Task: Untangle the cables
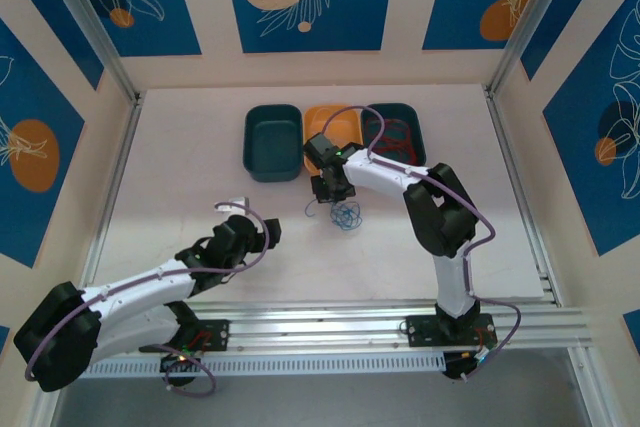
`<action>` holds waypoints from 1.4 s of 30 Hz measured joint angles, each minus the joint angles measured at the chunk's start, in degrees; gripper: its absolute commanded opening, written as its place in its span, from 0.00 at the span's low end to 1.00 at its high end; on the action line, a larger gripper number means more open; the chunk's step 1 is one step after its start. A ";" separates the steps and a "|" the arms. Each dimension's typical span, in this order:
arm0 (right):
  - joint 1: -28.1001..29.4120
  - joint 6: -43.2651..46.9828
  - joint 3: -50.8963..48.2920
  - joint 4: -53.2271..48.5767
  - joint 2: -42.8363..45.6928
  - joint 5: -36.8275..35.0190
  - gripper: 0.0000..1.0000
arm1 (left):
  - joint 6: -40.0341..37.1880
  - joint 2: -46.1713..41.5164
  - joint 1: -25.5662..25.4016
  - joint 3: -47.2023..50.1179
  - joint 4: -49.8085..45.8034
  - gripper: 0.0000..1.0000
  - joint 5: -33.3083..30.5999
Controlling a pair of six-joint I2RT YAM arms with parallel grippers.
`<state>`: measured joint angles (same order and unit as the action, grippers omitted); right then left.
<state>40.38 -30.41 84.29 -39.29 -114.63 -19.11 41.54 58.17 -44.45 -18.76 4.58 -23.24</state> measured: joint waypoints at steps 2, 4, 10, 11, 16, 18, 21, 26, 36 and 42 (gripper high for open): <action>0.35 0.11 0.02 -0.07 0.00 -0.04 0.17 | 0.04 0.00 0.00 -0.02 0.00 1.00 0.00; 0.83 0.39 0.13 -0.42 0.00 -0.22 0.12 | 0.07 0.00 0.00 -0.02 0.00 1.00 -0.02; 2.01 0.83 0.42 -0.98 0.81 0.04 0.00 | 0.15 0.00 0.00 -0.02 0.00 1.00 -0.20; 2.05 0.85 0.50 -1.05 1.27 0.28 0.00 | 0.15 -0.02 0.00 -0.02 0.00 1.00 -0.24; 2.38 1.55 0.52 -1.01 5.73 1.88 0.00 | -0.04 -1.33 0.00 0.02 -0.11 1.00 -0.35; 2.38 1.88 0.52 -0.81 8.28 2.89 0.00 | -0.24 -2.51 0.02 0.13 0.00 1.00 -0.13; 2.38 2.16 0.50 -0.17 12.02 4.70 0.00 | -1.16 -4.52 0.26 0.31 0.24 1.00 1.33; 2.38 2.51 -0.07 2.58 16.79 9.46 0.00 | -2.91 -7.17 1.29 0.35 2.12 0.99 6.21; 1.42 2.01 -3.63 8.02 21.99 19.63 0.00 | -5.90 -7.58 3.85 0.35 5.90 0.77 16.94; -0.33 0.11 -4.31 10.47 23.45 25.29 0.00 | -5.79 -5.70 5.07 0.96 13.73 0.60 23.37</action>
<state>40.05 -30.30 79.99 -28.82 -91.18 6.17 35.75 52.47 -39.38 -17.80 18.31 0.12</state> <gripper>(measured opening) 0.055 0.633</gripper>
